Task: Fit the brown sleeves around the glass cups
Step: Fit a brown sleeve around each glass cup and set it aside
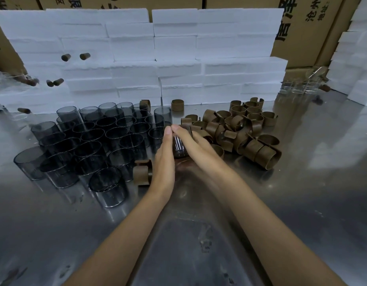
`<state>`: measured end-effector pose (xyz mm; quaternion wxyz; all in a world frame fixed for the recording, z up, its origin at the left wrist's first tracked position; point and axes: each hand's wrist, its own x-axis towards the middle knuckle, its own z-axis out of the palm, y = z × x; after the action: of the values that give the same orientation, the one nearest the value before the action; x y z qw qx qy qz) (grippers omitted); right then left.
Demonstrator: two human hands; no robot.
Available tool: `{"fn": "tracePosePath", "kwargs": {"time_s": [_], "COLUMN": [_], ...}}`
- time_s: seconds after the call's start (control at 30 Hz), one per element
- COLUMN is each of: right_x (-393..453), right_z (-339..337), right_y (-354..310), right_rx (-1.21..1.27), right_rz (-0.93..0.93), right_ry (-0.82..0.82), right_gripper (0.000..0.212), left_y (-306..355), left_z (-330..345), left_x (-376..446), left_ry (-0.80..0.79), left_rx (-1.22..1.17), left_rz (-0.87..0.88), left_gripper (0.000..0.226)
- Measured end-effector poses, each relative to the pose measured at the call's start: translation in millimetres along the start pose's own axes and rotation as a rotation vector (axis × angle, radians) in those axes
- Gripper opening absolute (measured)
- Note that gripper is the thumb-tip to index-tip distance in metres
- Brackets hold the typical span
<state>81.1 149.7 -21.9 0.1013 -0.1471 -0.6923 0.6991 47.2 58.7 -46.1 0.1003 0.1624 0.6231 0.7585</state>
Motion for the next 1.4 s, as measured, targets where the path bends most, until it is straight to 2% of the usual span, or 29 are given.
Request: {"fn": "tracePosePath", "kwargs": {"time_s": [0.07,0.13,0.17,0.27,0.4,0.5,0.57,0.7,0.77,0.83,0.93,1.0,1.13,1.27,1.4], "right_x": [3,3,3,3,1,-2,-5,-8,-8,-10,-9,-10,-9,-6,-8], "right_z": [5,7,8,5,0,-3,-2,-1,1,3,3,5,4,-4,-3], "right_y": [2,7,10,16,18,18,14,14,17,16,15,14,16,16,13], "right_rx": [0.044,0.033,0.026,0.014,0.038,-0.056,-0.057,-0.002,-0.024,-0.02,-0.008,-0.033,-0.045,-0.11,-0.093], "right_rz": [-0.019,-0.072,-0.089,-0.122,-0.197,-0.29,-0.303,-0.212,-0.187,-0.165,-0.193,-0.222,-0.262,-0.312,-0.337], "right_ry": [-0.04,0.022,0.065,0.199,0.316,0.35,0.318,0.133,0.032,0.013,0.046,0.095,0.261,0.404,0.384], "right_gripper": [0.06,0.057,0.058,0.059,0.049,0.042,0.038,0.064,0.053,0.04,0.056,0.059,0.052,0.047,0.033], "left_y": [0,0,0,2,5,7,10,13,12,12,16,18,17,16,17], "left_z": [-3,-7,-8,-9,-9,-14,-16,-10,-6,-5,-7,-6,-6,-7,-11], "left_x": [3,8,9,9,8,8,8,1,-3,-4,-3,-3,-2,0,3], "left_ry": [0.026,0.012,-0.022,-0.043,-0.011,0.051,0.067,-0.076,-0.117,-0.136,-0.155,-0.105,-0.044,0.068,0.151], "left_rx": [0.016,0.073,0.098,0.184,0.178,0.158,0.095,0.005,0.018,0.023,0.087,0.076,0.087,0.112,0.103], "left_rz": [-0.05,-0.082,-0.057,0.084,0.164,0.157,0.095,-0.054,-0.055,-0.074,-0.046,-0.004,0.035,0.083,0.137], "left_gripper": [0.059,0.079,0.079,0.055,0.021,0.015,0.025,0.06,0.066,0.069,0.071,0.068,0.061,0.035,0.016]}}
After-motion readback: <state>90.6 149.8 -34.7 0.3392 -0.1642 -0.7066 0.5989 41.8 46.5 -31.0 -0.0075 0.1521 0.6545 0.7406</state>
